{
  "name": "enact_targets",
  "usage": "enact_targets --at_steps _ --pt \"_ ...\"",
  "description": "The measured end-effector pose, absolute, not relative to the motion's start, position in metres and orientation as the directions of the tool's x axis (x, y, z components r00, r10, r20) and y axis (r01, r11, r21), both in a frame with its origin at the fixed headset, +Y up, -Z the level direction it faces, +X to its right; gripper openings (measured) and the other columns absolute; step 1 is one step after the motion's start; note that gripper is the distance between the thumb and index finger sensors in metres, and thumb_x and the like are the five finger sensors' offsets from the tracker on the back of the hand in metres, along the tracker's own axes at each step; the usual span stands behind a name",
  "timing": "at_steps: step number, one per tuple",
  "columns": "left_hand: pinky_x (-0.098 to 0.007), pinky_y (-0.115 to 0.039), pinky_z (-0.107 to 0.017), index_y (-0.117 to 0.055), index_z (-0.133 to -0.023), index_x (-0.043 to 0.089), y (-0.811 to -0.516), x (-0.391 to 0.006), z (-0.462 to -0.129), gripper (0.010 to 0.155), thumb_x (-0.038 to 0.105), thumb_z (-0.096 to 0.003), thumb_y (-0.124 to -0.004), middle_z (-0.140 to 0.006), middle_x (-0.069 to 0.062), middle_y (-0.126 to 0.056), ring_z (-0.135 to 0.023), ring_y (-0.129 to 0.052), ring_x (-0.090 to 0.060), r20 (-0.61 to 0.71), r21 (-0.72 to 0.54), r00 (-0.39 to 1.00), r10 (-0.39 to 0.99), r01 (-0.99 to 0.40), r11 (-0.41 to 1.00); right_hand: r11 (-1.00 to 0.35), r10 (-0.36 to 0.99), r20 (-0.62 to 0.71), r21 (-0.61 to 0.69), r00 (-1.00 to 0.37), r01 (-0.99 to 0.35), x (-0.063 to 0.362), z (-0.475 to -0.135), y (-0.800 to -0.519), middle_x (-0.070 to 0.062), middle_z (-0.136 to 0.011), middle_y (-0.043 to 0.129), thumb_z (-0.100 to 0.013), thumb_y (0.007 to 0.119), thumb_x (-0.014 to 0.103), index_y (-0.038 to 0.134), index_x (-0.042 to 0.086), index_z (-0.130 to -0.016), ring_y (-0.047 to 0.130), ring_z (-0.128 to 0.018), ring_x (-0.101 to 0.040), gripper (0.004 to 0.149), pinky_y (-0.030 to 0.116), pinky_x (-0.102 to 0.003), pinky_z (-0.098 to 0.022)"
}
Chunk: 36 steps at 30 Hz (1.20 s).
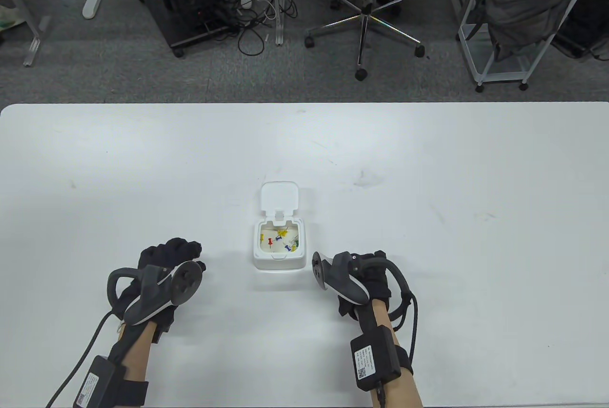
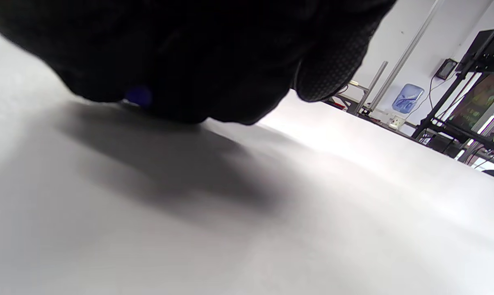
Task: Press to open box and store push pins
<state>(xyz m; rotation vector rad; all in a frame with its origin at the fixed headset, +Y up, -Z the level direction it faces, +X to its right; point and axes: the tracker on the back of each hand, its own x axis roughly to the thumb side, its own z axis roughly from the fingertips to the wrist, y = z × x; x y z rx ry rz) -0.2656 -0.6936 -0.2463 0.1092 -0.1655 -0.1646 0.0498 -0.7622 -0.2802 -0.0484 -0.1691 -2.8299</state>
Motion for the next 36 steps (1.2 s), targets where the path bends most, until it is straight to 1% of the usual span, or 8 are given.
enact_targets --at_steps 8,11,15,19,23,28,32,36 --pt "-0.05 -0.078 -0.075 -0.074 -0.098 0.033 -0.691 -0.262 -0.245 0.05 0.051 -0.0523 -0.066 -0.101 0.004 -0.084 -0.078 -0.099 -0.017 0.165 0.134 0.969 -0.184 0.163 0.977 -0.958 -0.273 0.067 0.075 -0.96 0.278 0.045 -0.291 -0.748 0.012 -0.067 0.098 -0.035 0.083 0.046 0.079 0.034 -0.075 0.102 -0.056 -0.016 0.042 0.075 -0.053 -0.071" --pt "-0.05 -0.078 -0.074 -0.074 -0.098 0.033 -0.692 -0.261 -0.245 0.05 0.051 -0.0522 -0.066 -0.101 0.004 -0.084 -0.078 -0.099 -0.017 0.165 0.131 0.968 -0.187 0.167 0.977 -0.964 -0.257 0.066 0.06 -0.964 0.261 0.041 -0.296 -0.739 0.012 -0.067 0.098 -0.036 0.083 0.045 0.079 0.034 -0.075 0.102 -0.057 -0.016 0.042 0.075 -0.053 -0.071" --pt "-0.05 -0.078 -0.074 -0.074 -0.098 0.033 -0.694 -0.264 -0.246 0.05 0.051 -0.0522 -0.066 -0.101 0.004 -0.084 -0.078 -0.099 -0.017 0.158 0.117 0.97 -0.183 0.166 0.979 -0.956 -0.289 0.085 0.03 -0.954 0.292 0.031 -0.304 -0.725 0.012 -0.068 0.098 -0.036 0.082 0.046 0.078 0.034 -0.075 0.102 -0.057 -0.016 0.042 0.074 -0.053 -0.071" --pt "-0.05 -0.078 -0.074 -0.074 -0.098 0.033 -0.697 -0.266 -0.247 0.05 0.051 -0.0523 -0.066 -0.101 0.004 -0.084 -0.078 -0.099 -0.017 0.155 0.101 0.972 -0.175 0.161 0.982 -0.963 -0.267 0.086 0.013 -0.96 0.269 0.021 -0.313 -0.715 0.012 -0.068 0.098 -0.036 0.082 0.045 0.078 0.034 -0.076 0.102 -0.058 -0.016 0.042 0.074 -0.053 -0.071" --pt "-0.05 -0.078 -0.074 -0.074 -0.098 0.033 -0.697 -0.266 -0.248 0.05 0.051 -0.0522 -0.066 -0.101 0.004 -0.084 -0.078 -0.099 -0.017 0.154 0.095 0.973 -0.175 0.161 0.982 -0.961 -0.275 0.096 -0.007 -0.957 0.276 0.007 -0.321 -0.705 0.012 -0.069 0.098 -0.036 0.082 0.046 0.078 0.035 -0.076 0.101 -0.058 -0.016 0.042 0.074 -0.053 -0.072" --pt "-0.05 -0.078 -0.074 -0.075 -0.098 0.033 -0.697 -0.267 -0.248 0.05 0.051 -0.0522 -0.066 -0.101 0.004 -0.084 -0.078 -0.099 -0.017 0.149 0.096 0.974 -0.171 0.158 0.983 -0.962 -0.272 0.12 -0.021 -0.955 0.271 -0.01 -0.329 -0.699 0.012 -0.069 0.097 -0.036 0.082 0.045 0.078 0.035 -0.076 0.101 -0.059 -0.016 0.042 0.073 -0.053 -0.072" --pt "-0.05 -0.078 -0.074 -0.074 -0.098 0.033 -0.696 -0.267 -0.248 0.05 0.051 -0.0522 -0.066 -0.101 0.004 -0.084 -0.078 -0.099 -0.017 0.143 0.103 0.975 -0.169 0.155 0.983 -0.964 -0.264 0.137 -0.016 -0.955 0.264 -0.025 -0.336 -0.697 0.012 -0.07 0.097 -0.037 0.082 0.045 0.077 0.035 -0.077 0.101 -0.06 -0.016 0.042 0.073 -0.053 -0.073" --pt "-0.05 -0.078 -0.074 -0.074 -0.098 0.033 -0.699 -0.269 -0.25 0.05 0.051 -0.0522 -0.066 -0.101 0.004 -0.084 -0.078 -0.099 -0.017 0.134 0.084 0.978 -0.163 0.152 0.985 -0.963 -0.267 0.159 0.0 -0.95 0.27 -0.04 -0.34 -0.698 0.012 -0.071 0.097 -0.038 0.08 0.045 0.076 0.036 -0.078 0.1 -0.061 -0.016 0.041 0.072 -0.054 -0.073"
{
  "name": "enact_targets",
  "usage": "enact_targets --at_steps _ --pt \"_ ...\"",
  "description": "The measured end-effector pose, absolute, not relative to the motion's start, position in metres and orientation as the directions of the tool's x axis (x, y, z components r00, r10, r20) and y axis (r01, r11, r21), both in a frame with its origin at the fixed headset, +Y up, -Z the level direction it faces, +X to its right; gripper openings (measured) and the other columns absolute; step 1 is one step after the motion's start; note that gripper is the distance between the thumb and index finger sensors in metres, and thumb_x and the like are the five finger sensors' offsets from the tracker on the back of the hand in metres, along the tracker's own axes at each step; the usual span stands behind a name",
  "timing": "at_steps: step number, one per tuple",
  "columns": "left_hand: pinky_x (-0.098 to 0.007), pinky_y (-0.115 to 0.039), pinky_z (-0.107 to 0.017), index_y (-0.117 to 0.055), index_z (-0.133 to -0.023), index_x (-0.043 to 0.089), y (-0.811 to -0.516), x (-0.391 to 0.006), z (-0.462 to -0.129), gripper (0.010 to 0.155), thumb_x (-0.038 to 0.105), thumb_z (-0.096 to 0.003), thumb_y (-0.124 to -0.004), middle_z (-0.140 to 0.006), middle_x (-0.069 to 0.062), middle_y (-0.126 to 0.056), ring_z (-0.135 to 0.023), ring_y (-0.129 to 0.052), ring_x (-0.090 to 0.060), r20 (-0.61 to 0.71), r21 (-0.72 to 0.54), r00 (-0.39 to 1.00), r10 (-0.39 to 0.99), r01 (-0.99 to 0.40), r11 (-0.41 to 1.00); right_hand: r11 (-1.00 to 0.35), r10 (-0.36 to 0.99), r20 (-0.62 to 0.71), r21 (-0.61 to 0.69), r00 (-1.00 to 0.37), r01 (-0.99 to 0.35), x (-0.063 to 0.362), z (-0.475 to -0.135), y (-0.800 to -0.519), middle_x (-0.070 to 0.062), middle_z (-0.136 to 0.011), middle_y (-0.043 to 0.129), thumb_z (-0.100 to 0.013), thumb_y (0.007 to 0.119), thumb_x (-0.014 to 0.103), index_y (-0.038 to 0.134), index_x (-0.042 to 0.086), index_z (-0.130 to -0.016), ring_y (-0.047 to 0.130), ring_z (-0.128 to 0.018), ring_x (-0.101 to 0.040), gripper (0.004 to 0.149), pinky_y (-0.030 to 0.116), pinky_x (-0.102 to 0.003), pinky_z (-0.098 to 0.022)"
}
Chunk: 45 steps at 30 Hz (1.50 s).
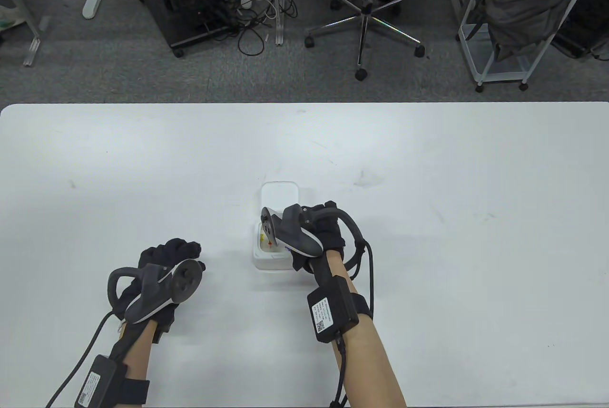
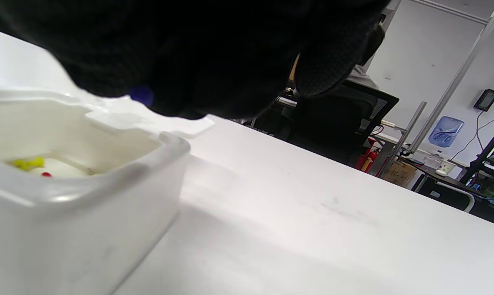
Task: Press to open box and store push pins
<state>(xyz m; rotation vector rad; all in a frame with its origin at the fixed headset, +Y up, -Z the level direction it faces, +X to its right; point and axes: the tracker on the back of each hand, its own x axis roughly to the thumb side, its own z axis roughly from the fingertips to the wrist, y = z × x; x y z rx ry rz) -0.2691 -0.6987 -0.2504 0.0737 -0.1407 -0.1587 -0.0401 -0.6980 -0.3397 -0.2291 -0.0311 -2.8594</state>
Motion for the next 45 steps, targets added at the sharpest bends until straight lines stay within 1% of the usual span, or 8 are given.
enact_targets --at_steps 8,13,26,29,34,38,42,45 --pt "-0.05 -0.078 -0.074 -0.074 -0.098 0.033 -0.699 -0.272 -0.251 0.05 0.051 -0.0522 -0.066 -0.101 0.004 -0.084 -0.078 -0.099 -0.017 0.129 0.084 0.978 -0.162 0.152 0.985 -0.968 -0.245 0.194 0.012 -0.95 0.253 -0.055 -0.341 -0.704 0.012 -0.073 0.096 -0.039 0.081 0.045 0.075 0.037 -0.079 0.099 -0.064 -0.016 0.041 0.072 -0.054 -0.073" --pt "-0.05 -0.078 -0.074 -0.074 -0.098 0.033 -0.698 -0.269 -0.25 0.05 0.051 -0.0522 -0.066 -0.101 0.004 -0.084 -0.078 -0.099 -0.017 0.135 0.092 0.976 -0.168 0.157 0.983 -0.967 -0.244 0.205 0.028 -0.948 0.255 -0.054 -0.336 -0.698 0.012 -0.078 0.094 -0.039 0.081 0.045 0.074 0.037 -0.08 0.097 -0.069 -0.017 0.043 0.07 -0.056 -0.073" --pt "-0.05 -0.078 -0.074 -0.074 -0.098 0.033 -0.698 -0.27 -0.25 0.05 0.051 -0.0522 -0.067 -0.101 0.004 -0.084 -0.078 -0.099 -0.017 0.135 0.091 0.976 -0.17 0.159 0.983 -0.984 -0.152 0.141 0.069 -0.978 0.163 -0.033 -0.337 -0.69 0.012 -0.081 0.092 -0.039 0.081 0.046 0.073 0.038 -0.082 0.096 -0.073 -0.018 0.044 0.07 -0.056 -0.074" --pt "-0.05 -0.078 -0.074 -0.074 -0.098 0.033 -0.698 -0.27 -0.25 0.05 0.051 -0.0522 -0.067 -0.101 0.004 -0.084 -0.078 -0.099 -0.017 0.131 0.088 0.977 -0.167 0.156 0.984 -0.994 -0.052 0.09 0.089 -0.995 0.06 -0.026 -0.344 -0.686 0.011 -0.081 0.092 -0.04 0.08 0.046 0.073 0.037 -0.082 0.095 -0.074 -0.019 0.044 0.069 -0.056 -0.074" --pt "-0.05 -0.078 -0.074 -0.074 -0.098 0.033 -0.698 -0.27 -0.25 0.05 0.051 -0.0523 -0.066 -0.101 0.004 -0.084 -0.078 -0.099 -0.017 0.12 0.081 0.98 -0.157 0.148 0.986 -0.967 0.217 -0.043 0.128 -0.975 -0.221 -0.007 -0.359 -0.685 0.007 -0.087 0.089 -0.043 0.076 0.046 0.072 0.036 -0.085 0.092 -0.079 -0.023 0.044 0.068 -0.057 -0.074" --pt "-0.05 -0.078 -0.074 -0.074 -0.098 0.033 -0.697 -0.27 -0.251 0.05 0.051 -0.0523 -0.066 -0.101 0.004 -0.084 -0.078 -0.099 -0.017 0.118 0.085 0.981 -0.157 0.147 0.985 -0.866 0.452 -0.164 0.155 -0.877 -0.476 0.012 -0.375 -0.689 0.001 -0.095 0.083 -0.046 0.072 0.046 0.069 0.033 -0.09 0.086 -0.085 -0.029 0.046 0.064 -0.059 -0.074" --pt "-0.05 -0.078 -0.074 -0.074 -0.098 0.033 -0.697 -0.271 -0.251 0.05 0.051 -0.0524 -0.066 -0.101 0.004 -0.084 -0.078 -0.099 -0.017 0.119 0.09 0.98 -0.159 0.148 0.985 -0.76 0.585 -0.267 0.152 -0.766 -0.633 0.027 -0.387 -0.699 -0.005 -0.103 0.076 -0.048 0.069 0.047 0.064 0.03 -0.095 0.08 -0.091 -0.034 0.05 0.061 -0.061 -0.074" --pt "-0.05 -0.078 -0.074 -0.074 -0.098 0.033 -0.696 -0.271 -0.252 0.05 0.051 -0.0524 -0.066 -0.101 0.004 -0.084 -0.078 -0.099 -0.017 0.118 0.092 0.98 -0.162 0.151 0.984 -0.702 0.64 -0.307 0.142 -0.705 -0.698 0.033 -0.393 -0.708 -0.009 -0.106 0.071 -0.049 0.067 0.047 0.061 0.029 -0.099 0.077 -0.093 -0.037 0.053 0.06 -0.062 -0.074"
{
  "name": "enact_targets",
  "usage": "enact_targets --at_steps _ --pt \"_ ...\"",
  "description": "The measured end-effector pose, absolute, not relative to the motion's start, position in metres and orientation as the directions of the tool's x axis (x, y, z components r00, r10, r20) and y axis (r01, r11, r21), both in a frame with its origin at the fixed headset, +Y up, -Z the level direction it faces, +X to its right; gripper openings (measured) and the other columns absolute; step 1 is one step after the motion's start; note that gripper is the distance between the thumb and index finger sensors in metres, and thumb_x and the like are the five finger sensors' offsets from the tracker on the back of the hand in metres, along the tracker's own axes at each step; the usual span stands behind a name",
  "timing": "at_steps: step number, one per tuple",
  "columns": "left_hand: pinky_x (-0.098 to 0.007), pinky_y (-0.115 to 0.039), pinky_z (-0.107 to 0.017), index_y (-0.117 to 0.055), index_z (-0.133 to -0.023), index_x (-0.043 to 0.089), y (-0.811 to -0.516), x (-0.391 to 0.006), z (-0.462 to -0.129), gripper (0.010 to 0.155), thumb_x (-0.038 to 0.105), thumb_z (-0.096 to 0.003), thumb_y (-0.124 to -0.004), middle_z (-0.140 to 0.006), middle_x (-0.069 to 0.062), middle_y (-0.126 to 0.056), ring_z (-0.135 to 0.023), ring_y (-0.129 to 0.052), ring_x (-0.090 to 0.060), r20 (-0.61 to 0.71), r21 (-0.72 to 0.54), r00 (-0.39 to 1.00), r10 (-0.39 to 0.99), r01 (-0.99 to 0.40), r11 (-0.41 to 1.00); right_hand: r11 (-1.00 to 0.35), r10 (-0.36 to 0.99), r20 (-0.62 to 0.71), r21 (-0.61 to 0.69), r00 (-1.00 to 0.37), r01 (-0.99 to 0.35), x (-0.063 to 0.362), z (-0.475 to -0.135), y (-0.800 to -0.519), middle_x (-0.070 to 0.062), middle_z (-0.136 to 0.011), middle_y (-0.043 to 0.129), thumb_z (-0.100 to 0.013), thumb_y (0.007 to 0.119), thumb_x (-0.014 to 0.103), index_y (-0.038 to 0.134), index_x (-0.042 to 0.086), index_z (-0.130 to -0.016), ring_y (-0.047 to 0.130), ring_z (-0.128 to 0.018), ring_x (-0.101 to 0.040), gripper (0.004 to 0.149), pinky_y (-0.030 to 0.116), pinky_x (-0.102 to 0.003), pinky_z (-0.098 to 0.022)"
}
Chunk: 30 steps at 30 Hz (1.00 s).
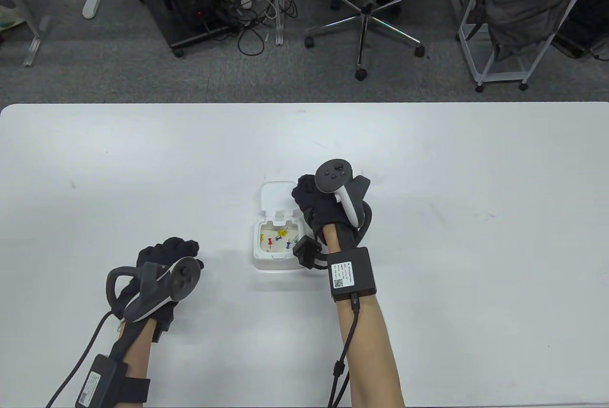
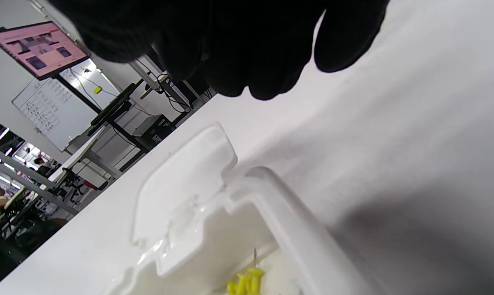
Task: Press to open box and store push pins
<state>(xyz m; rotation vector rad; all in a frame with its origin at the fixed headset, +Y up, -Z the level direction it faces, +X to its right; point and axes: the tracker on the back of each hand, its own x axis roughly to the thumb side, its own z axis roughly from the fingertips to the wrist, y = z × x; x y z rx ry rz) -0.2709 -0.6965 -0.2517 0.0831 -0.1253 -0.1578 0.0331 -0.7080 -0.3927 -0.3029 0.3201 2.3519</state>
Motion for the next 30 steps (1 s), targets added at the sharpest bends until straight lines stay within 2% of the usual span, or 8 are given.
enact_targets --at_steps 10,21,30 --pt "-0.05 -0.078 -0.074 -0.074 -0.098 0.033 -0.696 -0.272 -0.252 0.05 0.051 -0.0525 -0.066 -0.101 0.004 -0.084 -0.078 -0.099 -0.017 0.106 0.095 0.981 -0.163 0.153 0.984 -0.523 0.735 -0.394 0.187 -0.551 -0.831 0.034 -0.417 -0.729 -0.019 -0.115 0.057 -0.051 0.063 0.05 0.048 0.024 -0.107 0.066 -0.102 -0.045 0.064 0.054 -0.065 -0.076" --pt "-0.05 -0.078 -0.074 -0.075 -0.098 0.033 -0.692 -0.276 -0.251 0.05 0.051 -0.0526 -0.065 -0.101 0.004 -0.084 -0.078 -0.099 -0.017 0.096 0.115 0.98 -0.174 0.163 0.98 -0.425 0.767 -0.426 0.224 -0.48 -0.877 0.02 -0.433 -0.748 -0.022 -0.115 0.057 -0.051 0.062 0.051 0.049 0.024 -0.107 0.067 -0.099 -0.049 0.064 0.053 -0.066 -0.076" --pt "-0.05 -0.078 -0.075 -0.073 -0.099 0.033 -0.692 -0.275 -0.252 0.051 0.051 -0.0526 -0.065 -0.104 0.002 -0.082 -0.08 -0.098 -0.018 0.097 0.122 0.978 -0.183 0.171 0.978 -0.356 0.817 -0.409 0.197 -0.407 -0.913 0.024 -0.432 -0.745 -0.02 -0.112 0.063 -0.051 0.063 0.051 0.049 0.021 -0.107 0.074 -0.095 -0.044 0.065 0.06 -0.063 -0.073"
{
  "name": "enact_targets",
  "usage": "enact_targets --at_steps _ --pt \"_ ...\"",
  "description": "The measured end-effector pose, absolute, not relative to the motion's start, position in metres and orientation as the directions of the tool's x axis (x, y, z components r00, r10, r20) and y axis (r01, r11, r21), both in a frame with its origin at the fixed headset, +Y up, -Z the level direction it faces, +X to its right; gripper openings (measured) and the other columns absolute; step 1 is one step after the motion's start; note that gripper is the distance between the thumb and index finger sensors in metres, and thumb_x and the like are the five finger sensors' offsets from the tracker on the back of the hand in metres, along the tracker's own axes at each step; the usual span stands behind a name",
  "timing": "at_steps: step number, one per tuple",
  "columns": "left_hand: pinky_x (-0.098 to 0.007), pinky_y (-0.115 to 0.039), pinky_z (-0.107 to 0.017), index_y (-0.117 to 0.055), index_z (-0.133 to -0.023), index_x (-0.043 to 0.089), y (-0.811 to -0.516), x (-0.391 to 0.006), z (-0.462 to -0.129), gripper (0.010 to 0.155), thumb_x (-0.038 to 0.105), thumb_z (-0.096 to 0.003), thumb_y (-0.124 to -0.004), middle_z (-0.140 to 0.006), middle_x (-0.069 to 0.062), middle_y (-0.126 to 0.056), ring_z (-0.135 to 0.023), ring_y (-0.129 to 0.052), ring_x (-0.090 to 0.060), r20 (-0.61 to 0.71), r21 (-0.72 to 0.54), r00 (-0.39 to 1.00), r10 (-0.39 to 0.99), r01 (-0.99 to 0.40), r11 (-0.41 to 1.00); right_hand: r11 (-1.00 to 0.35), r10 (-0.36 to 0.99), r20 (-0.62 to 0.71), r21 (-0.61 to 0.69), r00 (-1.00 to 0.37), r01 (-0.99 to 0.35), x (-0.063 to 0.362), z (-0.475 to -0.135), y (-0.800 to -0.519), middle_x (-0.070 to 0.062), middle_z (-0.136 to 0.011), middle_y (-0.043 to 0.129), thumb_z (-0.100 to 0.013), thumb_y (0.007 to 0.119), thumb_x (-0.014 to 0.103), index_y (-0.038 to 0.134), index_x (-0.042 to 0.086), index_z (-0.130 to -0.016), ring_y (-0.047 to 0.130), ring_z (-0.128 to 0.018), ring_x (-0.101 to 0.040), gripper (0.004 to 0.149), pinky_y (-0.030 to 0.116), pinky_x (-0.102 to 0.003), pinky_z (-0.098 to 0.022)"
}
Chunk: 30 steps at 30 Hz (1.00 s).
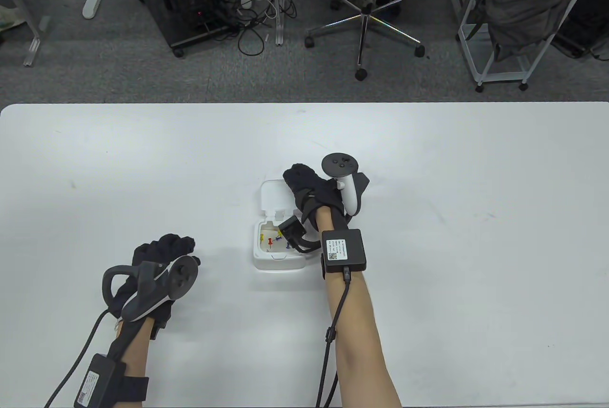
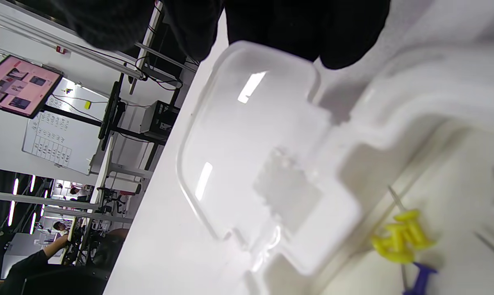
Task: Press to open box and store push pins
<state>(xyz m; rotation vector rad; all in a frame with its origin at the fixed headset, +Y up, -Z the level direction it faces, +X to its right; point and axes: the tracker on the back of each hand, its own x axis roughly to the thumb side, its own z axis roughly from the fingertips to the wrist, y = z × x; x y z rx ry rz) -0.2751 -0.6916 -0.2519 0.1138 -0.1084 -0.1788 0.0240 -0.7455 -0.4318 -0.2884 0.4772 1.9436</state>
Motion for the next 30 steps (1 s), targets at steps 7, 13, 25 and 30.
enact_targets --at_steps 7,13,25,30 --pt "-0.05 -0.078 -0.075 -0.073 -0.099 0.033 -0.691 -0.275 -0.252 0.051 0.051 -0.0526 -0.065 -0.104 0.002 -0.082 -0.08 -0.098 -0.018 0.099 0.125 0.978 -0.185 0.172 0.977 -0.305 0.868 -0.354 0.174 -0.348 -0.936 0.03 -0.427 -0.733 -0.012 -0.104 0.072 -0.051 0.064 0.051 0.051 0.021 -0.106 0.081 -0.087 -0.035 0.064 0.065 -0.061 -0.07" --pt "-0.05 -0.078 -0.075 -0.074 -0.099 0.033 -0.691 -0.273 -0.252 0.051 0.051 -0.0526 -0.065 -0.104 0.002 -0.082 -0.08 -0.098 -0.018 0.107 0.121 0.976 -0.189 0.176 0.977 -0.367 0.877 -0.242 0.216 -0.414 -0.905 0.027 -0.418 -0.717 -0.007 -0.095 0.081 -0.05 0.064 0.053 0.066 0.025 -0.099 0.083 -0.081 -0.035 0.056 0.061 -0.066 -0.07" --pt "-0.051 -0.078 -0.075 -0.073 -0.099 0.033 -0.692 -0.264 -0.251 0.051 0.051 -0.0527 -0.065 -0.105 0.002 -0.082 -0.08 -0.098 -0.018 0.124 0.129 0.971 -0.202 0.186 0.974 -0.832 0.554 0.194 0.105 -0.81 -0.545 0.009 -0.362 -0.675 -0.003 -0.092 0.087 -0.05 0.066 0.049 0.079 0.027 -0.087 0.084 -0.084 -0.035 0.045 0.064 -0.06 -0.071" --pt "-0.05 -0.078 -0.075 -0.073 -0.099 0.033 -0.695 -0.263 -0.251 0.051 0.051 -0.0527 -0.065 -0.105 0.001 -0.082 -0.08 -0.098 -0.018 0.125 0.114 0.972 -0.201 0.187 0.976 -0.93 0.351 0.314 0.011 -0.882 -0.367 -0.003 -0.33 -0.677 -0.003 -0.09 0.088 -0.048 0.068 0.047 0.081 0.029 -0.085 0.086 -0.083 -0.034 0.042 0.066 -0.06 -0.07"
